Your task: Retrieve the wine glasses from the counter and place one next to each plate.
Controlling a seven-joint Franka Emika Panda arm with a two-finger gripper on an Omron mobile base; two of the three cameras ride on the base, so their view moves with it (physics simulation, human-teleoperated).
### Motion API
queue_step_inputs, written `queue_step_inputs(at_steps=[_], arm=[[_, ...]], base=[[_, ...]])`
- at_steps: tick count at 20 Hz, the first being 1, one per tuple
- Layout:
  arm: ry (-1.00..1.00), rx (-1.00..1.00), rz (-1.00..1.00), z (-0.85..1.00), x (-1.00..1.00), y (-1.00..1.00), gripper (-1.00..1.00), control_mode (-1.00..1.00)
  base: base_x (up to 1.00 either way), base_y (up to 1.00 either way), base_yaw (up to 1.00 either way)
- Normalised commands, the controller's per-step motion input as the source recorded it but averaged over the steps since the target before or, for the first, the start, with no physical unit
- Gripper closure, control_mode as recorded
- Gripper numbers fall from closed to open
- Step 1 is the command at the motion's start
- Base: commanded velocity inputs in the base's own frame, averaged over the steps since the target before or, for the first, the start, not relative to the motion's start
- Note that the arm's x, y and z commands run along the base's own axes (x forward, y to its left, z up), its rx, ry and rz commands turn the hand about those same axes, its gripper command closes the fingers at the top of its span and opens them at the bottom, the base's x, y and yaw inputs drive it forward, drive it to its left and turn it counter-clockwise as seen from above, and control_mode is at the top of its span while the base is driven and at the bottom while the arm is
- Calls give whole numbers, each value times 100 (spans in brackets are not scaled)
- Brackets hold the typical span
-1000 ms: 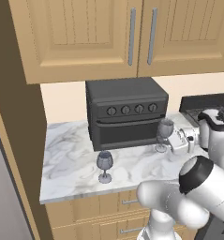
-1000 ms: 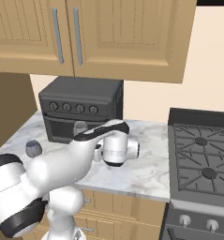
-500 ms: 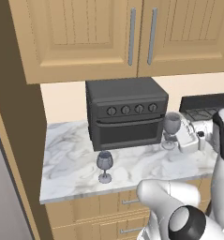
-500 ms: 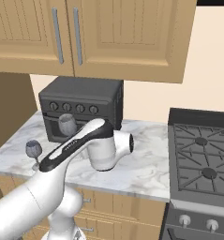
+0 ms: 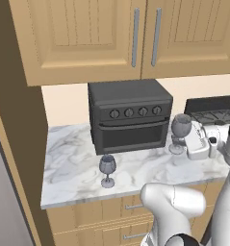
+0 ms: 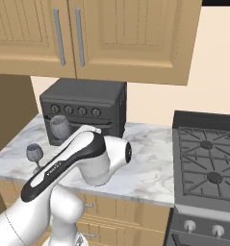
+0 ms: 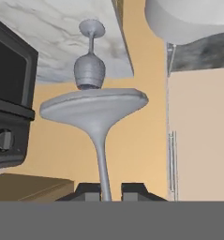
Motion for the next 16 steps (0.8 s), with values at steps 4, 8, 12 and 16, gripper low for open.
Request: queue_step_inputs(at_steps=[4, 8, 12, 16], arm=[[-1, 0, 0, 45, -1, 0, 100, -100], [0, 2, 0, 9, -5, 2, 100, 100], [0, 0, 0, 0, 0, 0, 100, 100], [0, 0, 0, 0, 0, 0, 100, 100]], base=[[0, 0, 0], [-43, 20, 7], [-93, 47, 14], [-94, 99, 16]])
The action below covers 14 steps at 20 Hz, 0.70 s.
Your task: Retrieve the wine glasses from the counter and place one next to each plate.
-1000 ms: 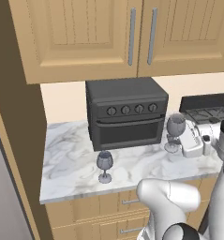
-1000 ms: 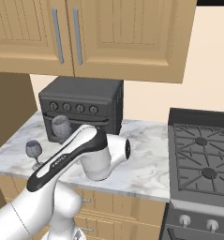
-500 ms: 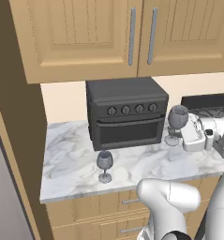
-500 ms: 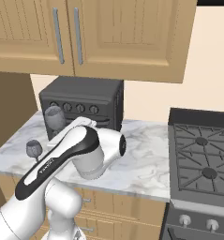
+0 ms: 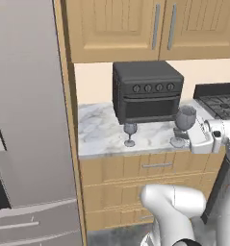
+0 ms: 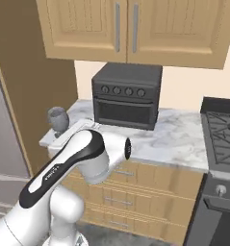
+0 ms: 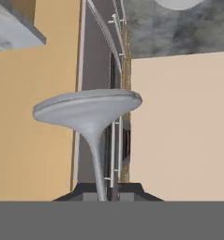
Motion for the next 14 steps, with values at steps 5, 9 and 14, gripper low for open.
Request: queue_step_inputs(at_steps=[5, 9, 14], arm=[[0, 0, 0, 0, 0, 0, 100, 100], [0, 0, 0, 0, 0, 0, 100, 100], [0, 0, 0, 0, 0, 0, 100, 100]], base=[[-27, 60, 66], [0, 0, 100], [0, 0, 100]])
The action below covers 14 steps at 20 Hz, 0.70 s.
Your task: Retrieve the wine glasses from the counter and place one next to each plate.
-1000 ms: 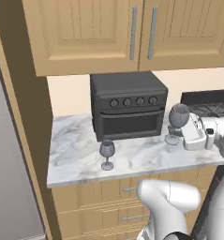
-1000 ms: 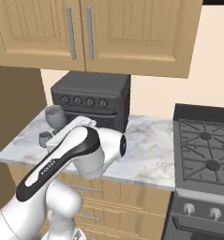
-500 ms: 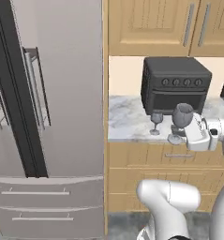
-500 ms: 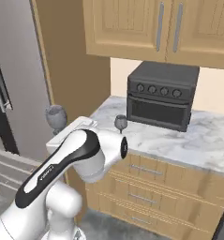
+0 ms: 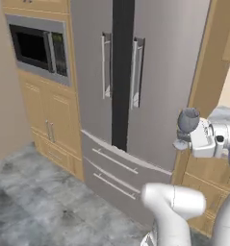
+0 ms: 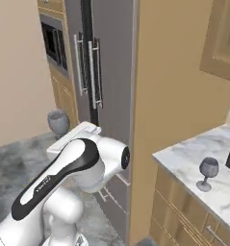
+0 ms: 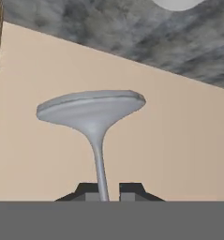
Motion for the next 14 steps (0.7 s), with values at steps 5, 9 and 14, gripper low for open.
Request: queue_step_inputs(at_steps=[5, 9, 14], arm=[[0, 0, 0, 0, 0, 0, 100, 100], [0, 0, 0, 0, 0, 0, 100, 100], [0, 0, 0, 0, 0, 0, 100, 100]], base=[[0, -1, 99], [0, -2, 97], [0, -7, 97]])
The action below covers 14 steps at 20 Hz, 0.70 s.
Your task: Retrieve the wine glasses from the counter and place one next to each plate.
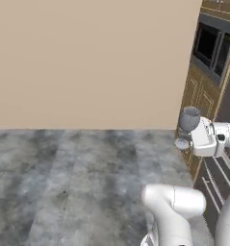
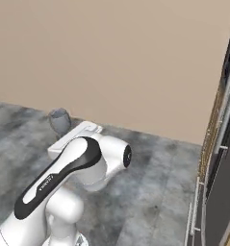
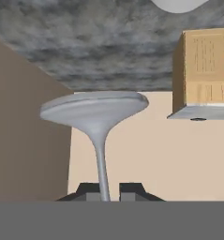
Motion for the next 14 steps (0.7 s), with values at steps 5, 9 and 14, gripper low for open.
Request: queue_step_inputs(at_steps=[5, 9, 14], arm=[[0, 0, 0, 0, 0, 0, 100, 100], [0, 0, 0, 0, 0, 0, 100, 100], [0, 0, 0, 0, 0, 0, 100, 100]], base=[[0, -11, 97], [12, -8, 95], [55, -14, 86]])
